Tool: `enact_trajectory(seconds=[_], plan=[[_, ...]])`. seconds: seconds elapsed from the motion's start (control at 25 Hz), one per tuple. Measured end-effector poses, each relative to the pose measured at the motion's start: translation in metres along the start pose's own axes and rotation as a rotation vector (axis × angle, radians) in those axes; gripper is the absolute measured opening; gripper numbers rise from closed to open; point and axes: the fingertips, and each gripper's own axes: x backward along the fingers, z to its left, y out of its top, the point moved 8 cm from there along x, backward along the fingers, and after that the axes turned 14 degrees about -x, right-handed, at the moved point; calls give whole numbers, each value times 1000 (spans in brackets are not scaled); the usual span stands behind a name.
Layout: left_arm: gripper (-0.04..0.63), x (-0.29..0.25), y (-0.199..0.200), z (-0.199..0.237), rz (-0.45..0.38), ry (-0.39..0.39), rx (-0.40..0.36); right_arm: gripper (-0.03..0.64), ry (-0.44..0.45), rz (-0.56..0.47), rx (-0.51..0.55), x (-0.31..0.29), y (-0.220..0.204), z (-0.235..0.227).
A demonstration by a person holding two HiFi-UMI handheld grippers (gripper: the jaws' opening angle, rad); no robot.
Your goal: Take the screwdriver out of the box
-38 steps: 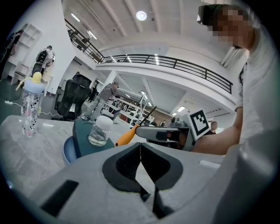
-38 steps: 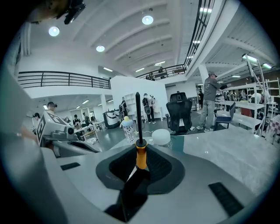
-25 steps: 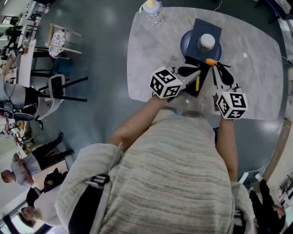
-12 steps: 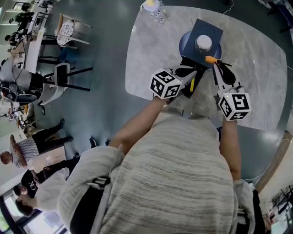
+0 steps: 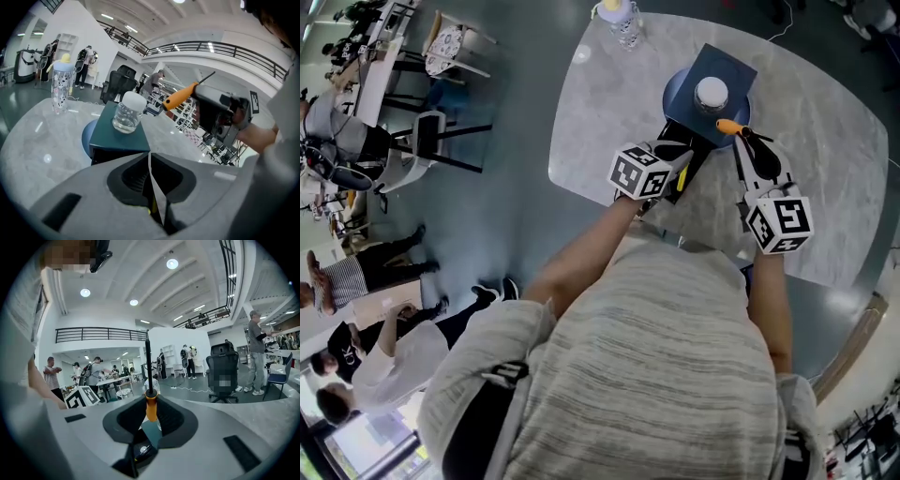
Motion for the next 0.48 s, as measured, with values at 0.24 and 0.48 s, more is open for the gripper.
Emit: enact_trajectory(seconds=[0.24, 0.48], plan=[[18, -18, -15, 3, 91, 43, 41, 67, 33, 6, 1, 5, 6, -11], [22, -31, -26, 10, 171, 100, 77, 67, 61, 13, 8, 5, 12, -16]])
